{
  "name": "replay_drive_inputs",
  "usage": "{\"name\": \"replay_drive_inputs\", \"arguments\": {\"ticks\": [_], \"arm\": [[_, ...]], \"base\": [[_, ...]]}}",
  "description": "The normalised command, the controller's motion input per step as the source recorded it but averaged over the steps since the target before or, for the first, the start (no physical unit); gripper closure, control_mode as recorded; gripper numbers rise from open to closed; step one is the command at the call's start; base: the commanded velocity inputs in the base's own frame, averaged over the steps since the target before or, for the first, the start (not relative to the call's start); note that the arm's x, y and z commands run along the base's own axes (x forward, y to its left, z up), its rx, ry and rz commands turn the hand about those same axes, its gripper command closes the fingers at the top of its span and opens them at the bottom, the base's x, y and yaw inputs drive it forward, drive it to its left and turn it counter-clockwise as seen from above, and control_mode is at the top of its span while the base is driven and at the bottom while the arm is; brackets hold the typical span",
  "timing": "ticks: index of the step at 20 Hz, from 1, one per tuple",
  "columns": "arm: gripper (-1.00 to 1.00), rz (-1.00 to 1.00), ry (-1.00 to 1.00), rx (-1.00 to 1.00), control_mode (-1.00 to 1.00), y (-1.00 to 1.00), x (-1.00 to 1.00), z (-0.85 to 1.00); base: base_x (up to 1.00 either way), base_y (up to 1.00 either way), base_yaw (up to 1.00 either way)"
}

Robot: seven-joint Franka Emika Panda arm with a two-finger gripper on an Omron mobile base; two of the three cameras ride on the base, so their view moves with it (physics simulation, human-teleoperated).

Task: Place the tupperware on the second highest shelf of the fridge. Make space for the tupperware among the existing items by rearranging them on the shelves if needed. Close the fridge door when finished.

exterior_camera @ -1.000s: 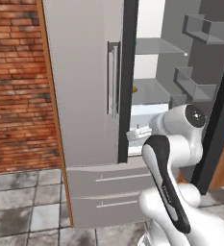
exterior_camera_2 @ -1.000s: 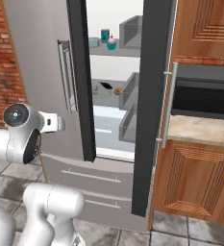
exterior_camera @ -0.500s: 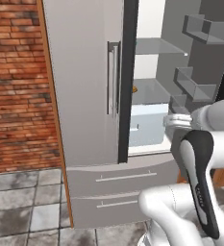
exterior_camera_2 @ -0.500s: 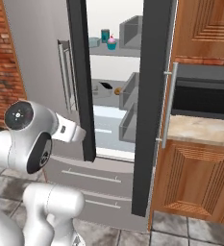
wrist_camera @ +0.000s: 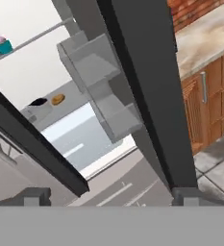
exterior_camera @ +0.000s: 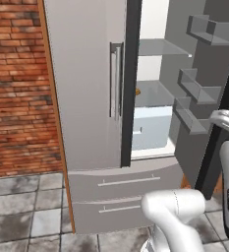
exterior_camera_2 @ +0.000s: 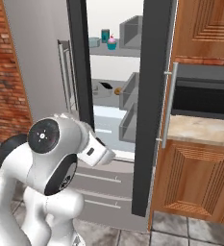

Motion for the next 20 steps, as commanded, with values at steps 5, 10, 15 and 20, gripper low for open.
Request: {"name": "replay_drive_inputs", "arguments": {"ticks": [5, 10, 15, 20], "arm": [[-1.0, -0.23, -0.07, 0.21, -1.0, -1.0, -0.1, -0.01], [-1.0, -0.14, -0.01, 0.27, -1.0, -1.0, 0.0, 0.0], [-1.0, -0.09, 0.0, 0.29, -1.0, -0.95, 0.1, -0.12], [-1.0, -0.06, 0.0, 0.29, -1.0, -0.68, 0.34, -0.24]], "base": [[0.0, 0.0, 0.0], [0.0, 0.0, 0.0], [0.0, 0.0, 0.0], [0.0, 0.0, 0.0]]}}
